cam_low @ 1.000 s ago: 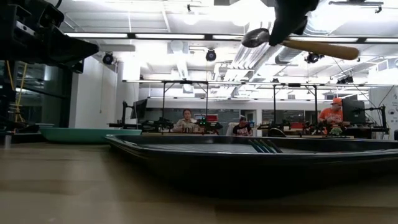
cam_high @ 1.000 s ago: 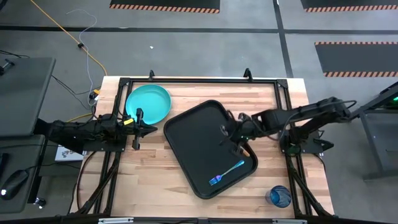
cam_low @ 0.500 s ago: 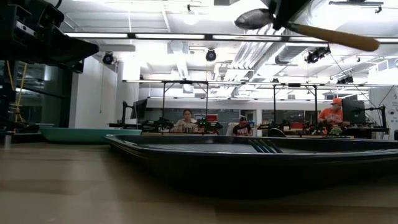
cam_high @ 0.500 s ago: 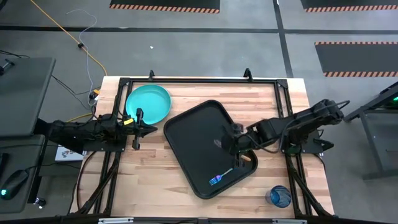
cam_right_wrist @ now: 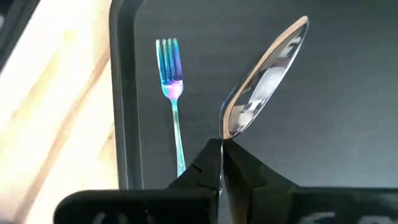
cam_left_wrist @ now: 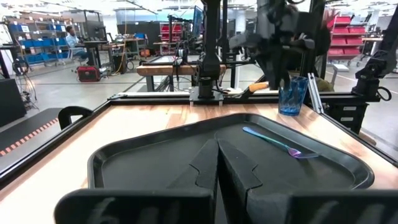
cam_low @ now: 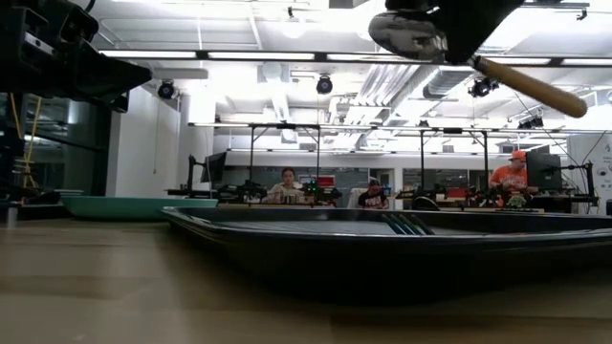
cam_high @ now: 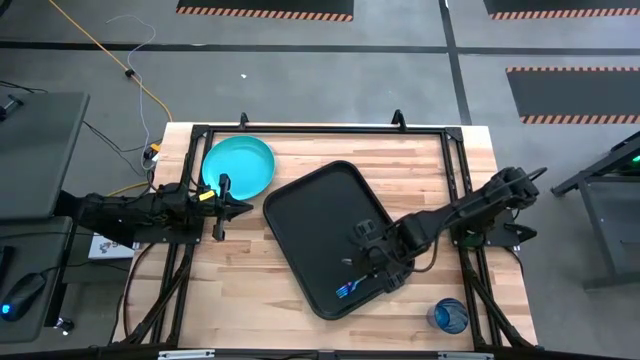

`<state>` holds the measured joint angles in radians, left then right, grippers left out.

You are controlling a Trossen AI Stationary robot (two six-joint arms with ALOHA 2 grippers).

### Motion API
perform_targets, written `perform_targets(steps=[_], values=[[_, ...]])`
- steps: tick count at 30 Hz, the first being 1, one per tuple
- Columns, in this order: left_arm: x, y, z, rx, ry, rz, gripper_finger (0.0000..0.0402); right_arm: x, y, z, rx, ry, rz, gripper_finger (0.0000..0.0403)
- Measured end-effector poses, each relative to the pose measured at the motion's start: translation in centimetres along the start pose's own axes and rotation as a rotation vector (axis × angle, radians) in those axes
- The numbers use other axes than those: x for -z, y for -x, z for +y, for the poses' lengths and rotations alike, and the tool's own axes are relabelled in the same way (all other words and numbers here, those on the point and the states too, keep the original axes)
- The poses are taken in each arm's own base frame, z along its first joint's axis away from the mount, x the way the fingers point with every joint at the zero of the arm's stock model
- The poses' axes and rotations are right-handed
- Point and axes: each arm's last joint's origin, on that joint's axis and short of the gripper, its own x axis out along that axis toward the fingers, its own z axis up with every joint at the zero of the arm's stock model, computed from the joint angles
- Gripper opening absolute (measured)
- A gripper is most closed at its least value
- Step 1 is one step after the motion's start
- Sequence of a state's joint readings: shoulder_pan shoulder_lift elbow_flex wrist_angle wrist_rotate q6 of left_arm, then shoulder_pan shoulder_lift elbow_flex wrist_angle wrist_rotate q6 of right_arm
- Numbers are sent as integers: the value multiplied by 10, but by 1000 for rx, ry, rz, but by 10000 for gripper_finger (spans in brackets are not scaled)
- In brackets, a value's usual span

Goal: Pick and place plate/cup/fork/spoon on tray
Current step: Put the orange spoon on the black serving tray to the right of the blue fork

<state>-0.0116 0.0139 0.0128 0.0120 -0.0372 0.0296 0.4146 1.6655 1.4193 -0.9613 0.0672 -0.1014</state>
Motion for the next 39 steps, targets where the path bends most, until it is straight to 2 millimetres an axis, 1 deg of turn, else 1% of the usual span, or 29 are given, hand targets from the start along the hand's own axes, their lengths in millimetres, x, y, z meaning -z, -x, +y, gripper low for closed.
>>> perform_targets(steps=[2, 8, 14, 18, 21, 25, 27, 29, 32, 35, 37, 39], values=[[0, 0, 0, 0, 0, 0, 0, -1, -6, 2, -2, 38, 17, 0], [0, 0, 0, 1, 0, 0, 0, -3, -22, 4, -7, 68, 59, 0], [0, 0, 0, 0, 0, 0, 0, -3, -24, 5, 23, 163, 77, 0], [0, 0, 0, 0, 0, 0, 0, 0, -24, 12, 77, 270, 120, 0], [0, 0, 0, 0, 0, 0, 0, 9, -30, 23, 57, 360, 170, 0], [0, 0, 0, 0, 0, 0, 0, 24, -47, 38, 53, 426, 221, 0], [0, 0, 0, 0, 0, 0, 0, 30, -58, 42, 91, 441, 211, 0], [0, 0, 0, 0, 0, 0, 0, 31, -67, 44, 139, 446, 168, 0], [0, 0, 0, 1, 0, 0, 0, 27, -72, 41, 242, 455, 111, 0], [0, 0, 0, 0, 0, 0, 0, 20, -72, 31, 367, 440, 65, 0], [0, 0, 0, 1, 0, 0, 0, 18, -75, 22, 389, 410, 61, 0], [0, 0, 0, 0, 0, 0, 0, 20, -82, 15, 408, 402, 100, 0]])
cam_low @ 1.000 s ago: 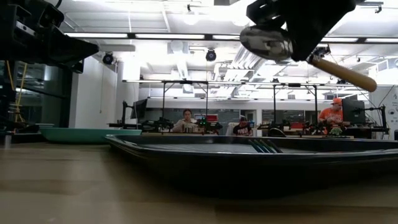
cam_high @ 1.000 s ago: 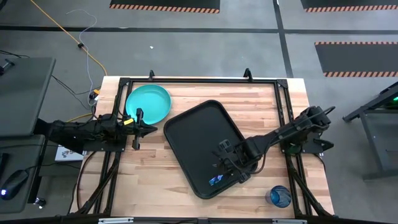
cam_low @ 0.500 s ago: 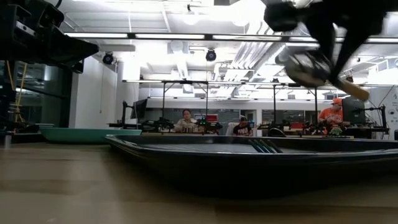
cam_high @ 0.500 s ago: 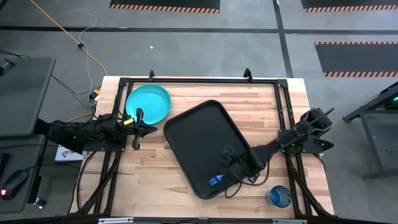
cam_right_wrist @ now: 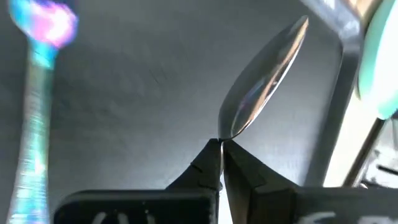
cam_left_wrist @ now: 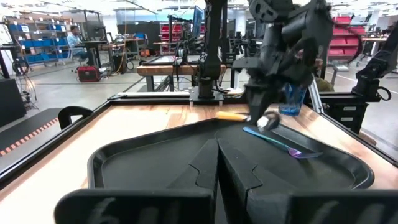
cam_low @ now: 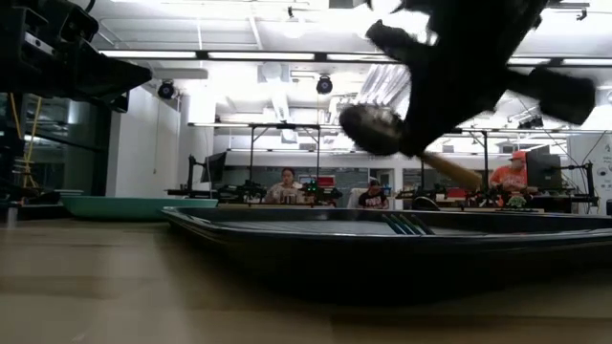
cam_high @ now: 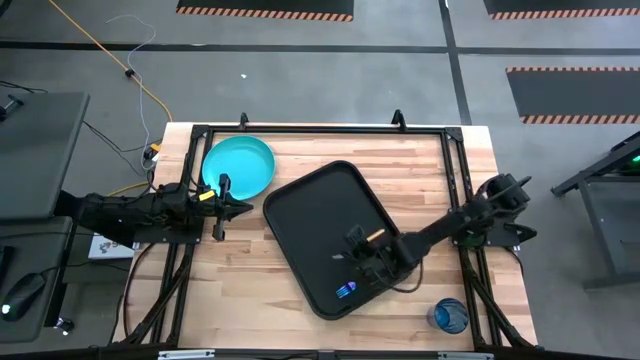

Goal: Pick and place plate/cup/fork/spoon on tray
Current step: Put the orange spoon on the black serving tray to the right of the blue fork

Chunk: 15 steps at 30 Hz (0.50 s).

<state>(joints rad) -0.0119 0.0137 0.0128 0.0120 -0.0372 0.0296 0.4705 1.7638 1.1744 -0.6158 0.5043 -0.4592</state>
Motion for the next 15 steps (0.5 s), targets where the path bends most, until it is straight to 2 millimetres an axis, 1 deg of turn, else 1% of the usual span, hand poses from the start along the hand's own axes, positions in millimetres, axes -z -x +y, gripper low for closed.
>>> perform_targets(steps=[3, 7, 12, 15], values=[[0, 0, 0, 0, 0, 0, 0, 2, -14, 0, 10, 14, 53, 0], [0, 0, 0, 0, 0, 1, 0, 2, -31, 10, 22, -25, 119, 0], [0, 0, 0, 1, 0, 1, 0, -2, -38, 20, 16, -73, 133, 0], [0, 0, 0, 0, 0, 0, 0, -3, -38, 22, 10, -89, 128, 0]])
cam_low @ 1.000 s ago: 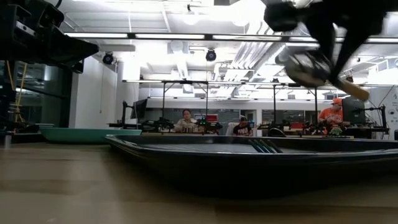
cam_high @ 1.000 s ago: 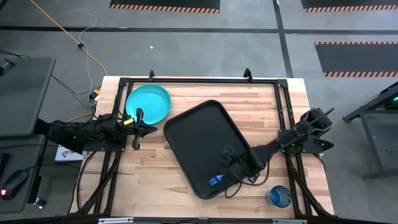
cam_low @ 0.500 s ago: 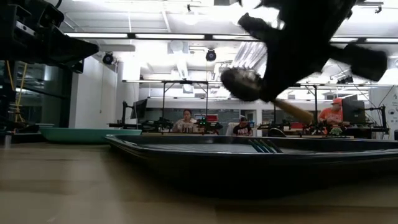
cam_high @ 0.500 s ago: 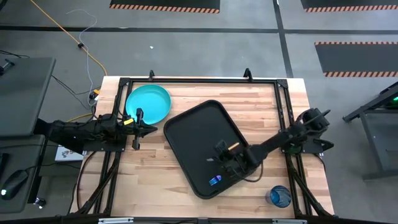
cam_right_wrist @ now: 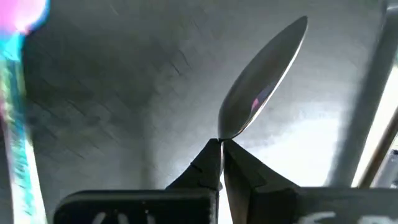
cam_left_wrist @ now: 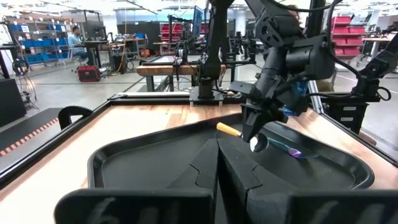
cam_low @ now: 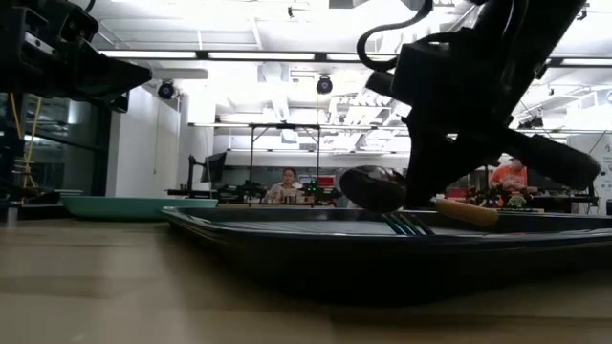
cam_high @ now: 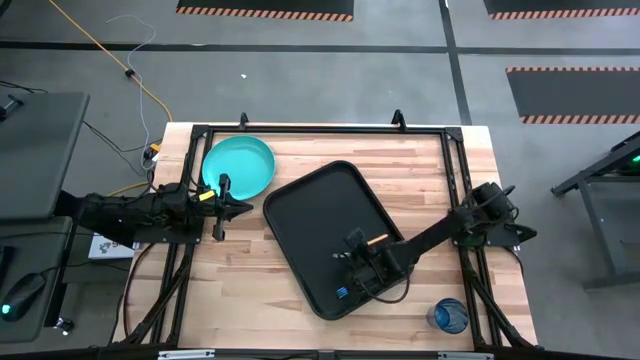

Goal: Pick and place plate/cup/fork/spoon on tray
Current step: Put the orange spoon on the black serving tray to the right of the blue fork

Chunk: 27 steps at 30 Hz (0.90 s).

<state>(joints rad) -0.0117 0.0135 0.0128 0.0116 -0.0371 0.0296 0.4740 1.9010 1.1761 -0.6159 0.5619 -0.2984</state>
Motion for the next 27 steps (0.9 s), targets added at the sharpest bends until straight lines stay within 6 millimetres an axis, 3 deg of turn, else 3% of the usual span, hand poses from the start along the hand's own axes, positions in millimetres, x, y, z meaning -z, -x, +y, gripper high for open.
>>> perform_targets(steps=[6, 27], values=[[0, 0, 0, 0, 0, 0, 0, -1, -2, 2, -71, -94, -14, 0], [0, 0, 0, 1, 0, 0, 0, -4, -1, 4, -157, -112, -59, 10]])
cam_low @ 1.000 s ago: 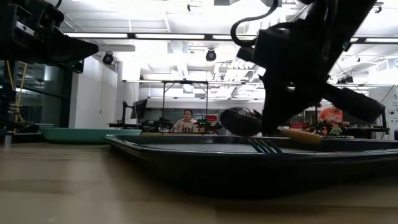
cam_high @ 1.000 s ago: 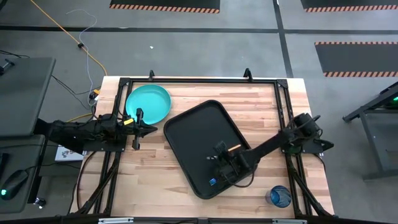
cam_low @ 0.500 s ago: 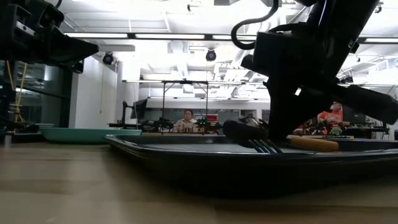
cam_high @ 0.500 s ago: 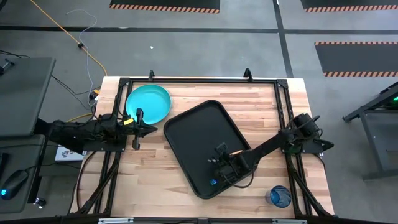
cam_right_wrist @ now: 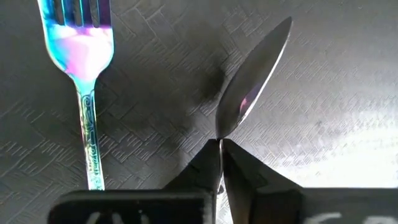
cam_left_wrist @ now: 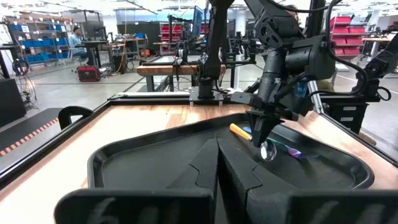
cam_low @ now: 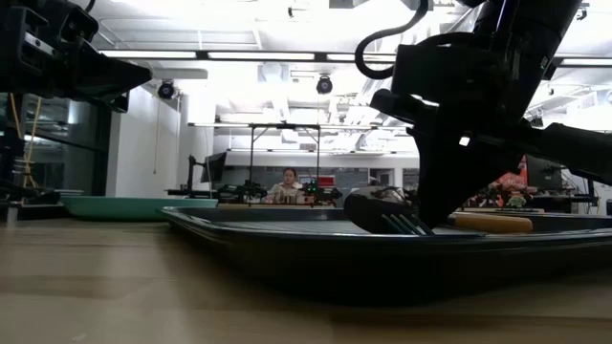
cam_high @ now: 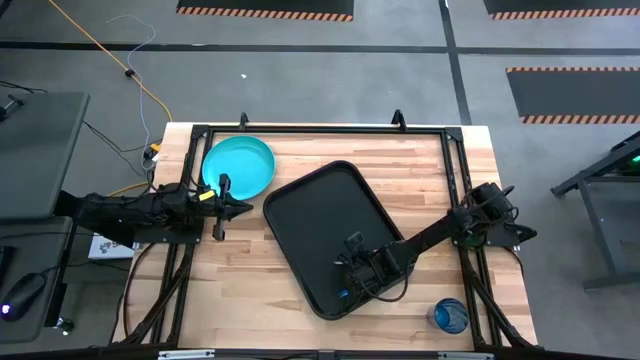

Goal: Pick and place plate/cup/fork/spoon on tray
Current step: Put the orange spoon on the black serving tray to the right of the blue fork, then put the blue plate on the black serving tray to the right of the orange spoon

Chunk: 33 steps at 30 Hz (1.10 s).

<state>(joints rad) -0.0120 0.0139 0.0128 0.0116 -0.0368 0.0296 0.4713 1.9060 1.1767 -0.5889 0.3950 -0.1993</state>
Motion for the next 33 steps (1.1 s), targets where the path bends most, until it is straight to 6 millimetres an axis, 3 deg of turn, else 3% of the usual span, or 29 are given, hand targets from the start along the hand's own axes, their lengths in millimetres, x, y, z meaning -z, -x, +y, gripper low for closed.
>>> perform_targets(steps=[14, 33], values=[[0, 0, 0, 0, 0, 0, 0, -2, 0, 0, -5, 12, -18, 106], [0, 0, 0, 0, 0, -1, 0, 0, 1, 3, -92, -49, -13, 113]])
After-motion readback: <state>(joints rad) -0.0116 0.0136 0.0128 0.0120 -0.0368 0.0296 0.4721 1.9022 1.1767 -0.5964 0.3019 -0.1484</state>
